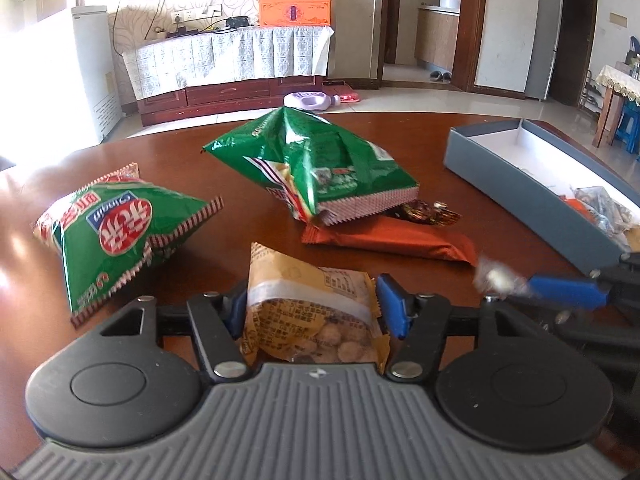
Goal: Organize snacks
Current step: 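Carry biscuit bag in left gripper and spoon packet in right gripper over box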
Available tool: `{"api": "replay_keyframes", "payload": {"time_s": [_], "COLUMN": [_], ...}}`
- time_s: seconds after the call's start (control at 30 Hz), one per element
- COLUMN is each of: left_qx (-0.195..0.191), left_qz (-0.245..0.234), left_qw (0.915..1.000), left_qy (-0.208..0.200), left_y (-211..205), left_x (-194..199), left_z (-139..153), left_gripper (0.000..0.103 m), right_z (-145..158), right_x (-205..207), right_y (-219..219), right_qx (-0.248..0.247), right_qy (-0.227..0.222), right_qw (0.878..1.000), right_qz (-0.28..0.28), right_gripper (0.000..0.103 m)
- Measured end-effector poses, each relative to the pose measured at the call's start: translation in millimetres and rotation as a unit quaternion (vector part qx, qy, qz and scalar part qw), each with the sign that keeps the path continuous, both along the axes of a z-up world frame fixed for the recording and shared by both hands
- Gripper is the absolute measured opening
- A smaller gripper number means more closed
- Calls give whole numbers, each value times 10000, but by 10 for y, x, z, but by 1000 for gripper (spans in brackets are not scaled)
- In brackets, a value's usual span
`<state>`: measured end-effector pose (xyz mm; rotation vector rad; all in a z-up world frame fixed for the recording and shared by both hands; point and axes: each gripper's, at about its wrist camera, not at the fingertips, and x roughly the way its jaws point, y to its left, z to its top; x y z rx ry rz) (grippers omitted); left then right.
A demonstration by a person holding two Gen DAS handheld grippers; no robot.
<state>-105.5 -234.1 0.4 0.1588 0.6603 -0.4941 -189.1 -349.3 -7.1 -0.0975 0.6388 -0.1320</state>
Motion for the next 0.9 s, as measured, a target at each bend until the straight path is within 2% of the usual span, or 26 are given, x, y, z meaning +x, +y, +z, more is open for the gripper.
{"api": "replay_keyframes", "payload": {"time_s": [0.2,0.47,0.6,0.8,0.9], "left_qx": [148,65,-146,-243,-173], "left_qz": [-121,121,124,166,208], "left_qw": [9997,9998,9996,9992,9989], "left_qy": [-131,-153,-223,-283,-376], "left_y": [-84,-3,25,-6,-7], "left_x": [-323,-554,-605,-599,-598], "left_z": [3,17,77,169,210], "left_gripper": [68,64,56,55,54], "right_z": [-8,4,47,141,200], "right_x": [-146,-247,-298,-331,-354], "right_y": [186,253,247,169,72], "right_qx": [20,16,2,-34,46], "right_qy": [6,19,-42,-189,-304], "right_qw": [9999,9997,9996,9996,9995], "right_qz": [147,231,270,196,63], "right_gripper": [23,23,23,23,23]}}
